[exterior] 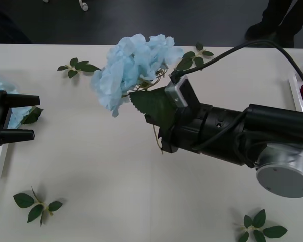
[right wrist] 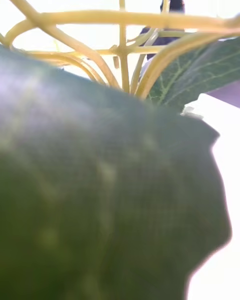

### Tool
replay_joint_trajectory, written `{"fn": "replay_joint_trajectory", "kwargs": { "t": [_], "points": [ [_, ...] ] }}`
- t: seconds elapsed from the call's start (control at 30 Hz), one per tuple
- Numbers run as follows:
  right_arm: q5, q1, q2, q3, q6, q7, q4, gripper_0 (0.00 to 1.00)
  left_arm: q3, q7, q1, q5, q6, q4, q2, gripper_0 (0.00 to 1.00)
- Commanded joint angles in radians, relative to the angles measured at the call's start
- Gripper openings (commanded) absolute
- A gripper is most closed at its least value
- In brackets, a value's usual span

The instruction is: Put the red flowers into the right box and the blue flowers into the left box

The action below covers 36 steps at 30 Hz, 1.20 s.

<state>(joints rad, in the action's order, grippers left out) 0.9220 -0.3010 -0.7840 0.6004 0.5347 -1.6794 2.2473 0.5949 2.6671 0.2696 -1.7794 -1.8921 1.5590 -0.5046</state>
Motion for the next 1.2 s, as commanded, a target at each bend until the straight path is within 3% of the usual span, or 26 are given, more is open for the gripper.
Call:
{"fn": "replay_joint_trajectory", "kwargs": {
  "t": [0.03, 0.27, 0.47, 0.83, 1.2],
  "points": [
    [-0.083, -0.087, 0.052, 0.045, -0.010, 0.089, 0.011, 0.00, 0.016, 0.038, 0.014, -0.014, -0.027, 0.021, 0.015, 1.00],
    [-0.242, -0.184, 0.166, 0.087, 0.137, 0.236, -0.014, 0.00, 0.019, 0.038, 0.011, 0.012, -0.028, 0.006, 0.087, 1.00],
    [-0.377, -0.245, 0.239, 0.165, 0.142, 0.371, -0.037, 0.00, 0.003, 0.038, 0.014, 0.041, -0.028, -0.093, 0.138, 1.00],
    [-0.469, -0.256, 0.319, 0.202, 0.142, 0.429, -0.040, 0.00, -0.061, 0.038, 0.059, 0.064, -0.028, -0.281, 0.176, 1.00],
    [-0.489, -0.256, 0.328, 0.202, 0.142, 0.457, -0.043, 0.00, -0.109, 0.038, 0.062, 0.072, -0.021, -0.286, 0.265, 1.00]
  ]
}}
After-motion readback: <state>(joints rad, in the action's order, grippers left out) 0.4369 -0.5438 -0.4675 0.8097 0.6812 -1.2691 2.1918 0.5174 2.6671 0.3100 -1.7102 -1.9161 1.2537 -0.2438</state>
